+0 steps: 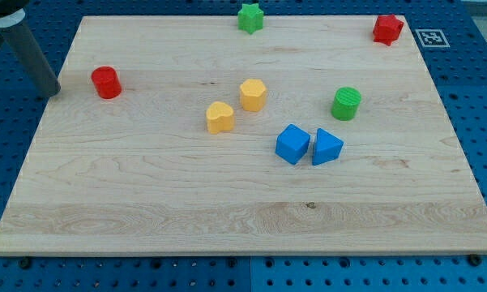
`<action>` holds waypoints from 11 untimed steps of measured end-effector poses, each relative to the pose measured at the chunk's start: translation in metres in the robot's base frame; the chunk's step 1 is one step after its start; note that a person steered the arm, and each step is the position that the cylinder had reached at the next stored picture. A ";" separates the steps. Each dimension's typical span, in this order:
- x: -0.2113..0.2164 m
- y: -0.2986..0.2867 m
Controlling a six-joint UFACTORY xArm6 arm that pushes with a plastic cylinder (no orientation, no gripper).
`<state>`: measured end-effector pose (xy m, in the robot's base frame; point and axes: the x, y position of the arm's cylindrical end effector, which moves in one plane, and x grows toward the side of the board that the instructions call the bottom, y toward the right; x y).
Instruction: Move the red circle top left of the yellow heart
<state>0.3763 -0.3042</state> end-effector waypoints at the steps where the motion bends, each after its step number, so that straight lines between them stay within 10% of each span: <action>1: -0.006 0.016; 11: -0.040 0.158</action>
